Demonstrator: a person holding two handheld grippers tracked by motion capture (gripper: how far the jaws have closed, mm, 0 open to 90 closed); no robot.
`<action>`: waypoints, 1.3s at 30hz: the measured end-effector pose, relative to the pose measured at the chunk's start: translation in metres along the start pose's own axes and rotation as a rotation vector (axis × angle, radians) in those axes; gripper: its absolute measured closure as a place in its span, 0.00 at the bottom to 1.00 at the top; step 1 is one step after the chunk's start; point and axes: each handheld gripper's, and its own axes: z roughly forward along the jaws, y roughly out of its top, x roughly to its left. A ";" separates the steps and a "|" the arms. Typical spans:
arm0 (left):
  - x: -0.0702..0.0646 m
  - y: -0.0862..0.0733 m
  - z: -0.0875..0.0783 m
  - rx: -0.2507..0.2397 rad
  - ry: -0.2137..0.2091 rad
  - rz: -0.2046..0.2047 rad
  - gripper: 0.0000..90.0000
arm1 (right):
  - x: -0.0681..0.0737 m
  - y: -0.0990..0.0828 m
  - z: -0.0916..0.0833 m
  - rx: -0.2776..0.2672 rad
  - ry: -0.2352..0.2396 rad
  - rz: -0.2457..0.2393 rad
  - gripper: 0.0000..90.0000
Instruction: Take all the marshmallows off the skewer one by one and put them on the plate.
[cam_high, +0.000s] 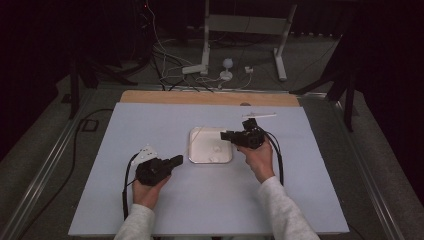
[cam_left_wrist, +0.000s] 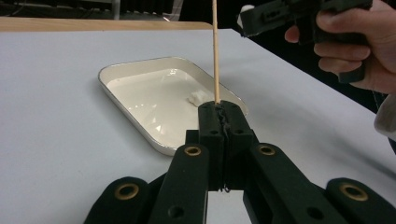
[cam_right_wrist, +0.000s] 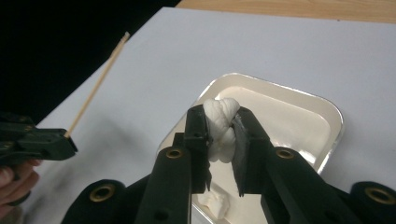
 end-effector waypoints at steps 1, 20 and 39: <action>0.000 0.000 0.000 -0.001 0.001 -0.002 1.00 | 0.000 -0.001 0.001 0.003 -0.003 -0.002 0.86; 0.000 0.000 0.002 -0.004 0.006 -0.015 1.00 | -0.003 -0.025 0.023 0.118 -0.092 -0.016 0.55; -0.007 0.011 0.010 -0.012 0.041 -0.042 1.00 | 0.008 -0.031 -0.007 -0.024 -0.067 -0.106 0.00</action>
